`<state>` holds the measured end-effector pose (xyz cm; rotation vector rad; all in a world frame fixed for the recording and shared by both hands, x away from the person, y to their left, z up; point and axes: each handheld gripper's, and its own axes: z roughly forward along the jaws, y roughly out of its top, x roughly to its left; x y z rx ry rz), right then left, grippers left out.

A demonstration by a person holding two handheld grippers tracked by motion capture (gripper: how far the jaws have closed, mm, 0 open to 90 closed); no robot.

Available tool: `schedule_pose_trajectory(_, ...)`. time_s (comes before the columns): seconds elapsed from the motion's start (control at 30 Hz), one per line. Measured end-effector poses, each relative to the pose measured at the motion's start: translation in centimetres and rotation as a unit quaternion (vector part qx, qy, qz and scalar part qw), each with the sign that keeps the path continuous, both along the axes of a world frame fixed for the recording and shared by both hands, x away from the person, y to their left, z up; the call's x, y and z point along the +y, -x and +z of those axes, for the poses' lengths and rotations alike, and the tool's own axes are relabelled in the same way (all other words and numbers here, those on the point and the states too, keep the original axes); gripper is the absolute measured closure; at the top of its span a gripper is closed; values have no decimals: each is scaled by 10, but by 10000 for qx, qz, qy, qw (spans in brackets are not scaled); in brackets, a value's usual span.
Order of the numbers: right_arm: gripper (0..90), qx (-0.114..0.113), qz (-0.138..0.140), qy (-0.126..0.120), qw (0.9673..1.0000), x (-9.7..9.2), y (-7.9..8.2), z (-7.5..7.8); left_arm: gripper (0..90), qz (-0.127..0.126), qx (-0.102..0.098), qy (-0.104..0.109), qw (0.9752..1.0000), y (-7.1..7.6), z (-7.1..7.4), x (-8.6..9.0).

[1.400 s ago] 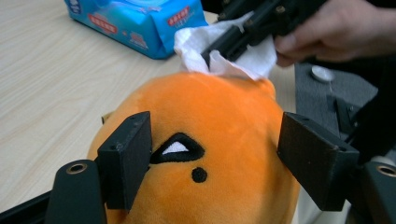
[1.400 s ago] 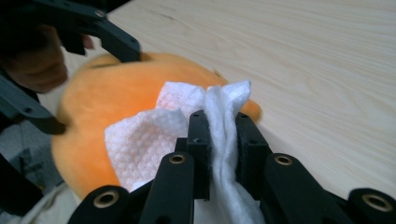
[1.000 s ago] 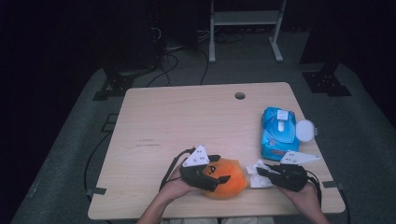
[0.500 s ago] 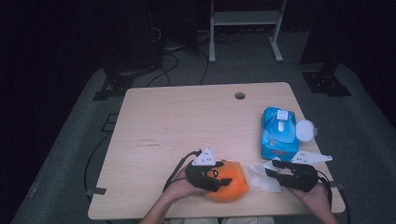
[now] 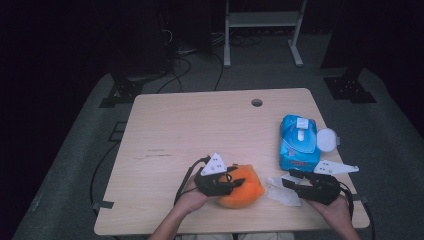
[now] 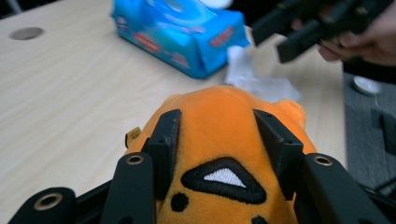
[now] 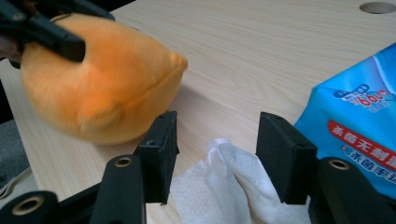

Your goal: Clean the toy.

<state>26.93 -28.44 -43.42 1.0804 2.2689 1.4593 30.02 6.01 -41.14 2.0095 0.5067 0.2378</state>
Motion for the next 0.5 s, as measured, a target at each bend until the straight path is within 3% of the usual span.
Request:
schedule_pose_trajectory(0.13, 469, 33, -47, -65, 10000, -4, -2, -1, 548, 206, -78, -16, 9998, -12, 4, 5)
schedule_pose_trajectory(0.23, 465, 53, -116, -120, 9998, -9, -4, -2, 544, 478, -192, 25, 9987, -30, 8, 13)
schedule_pose_trajectory(0.5, 452, 66, -146, -150, 9998, -10, -7, -3, 534, 836, -394, -43, 9957, -58, 14, 23)
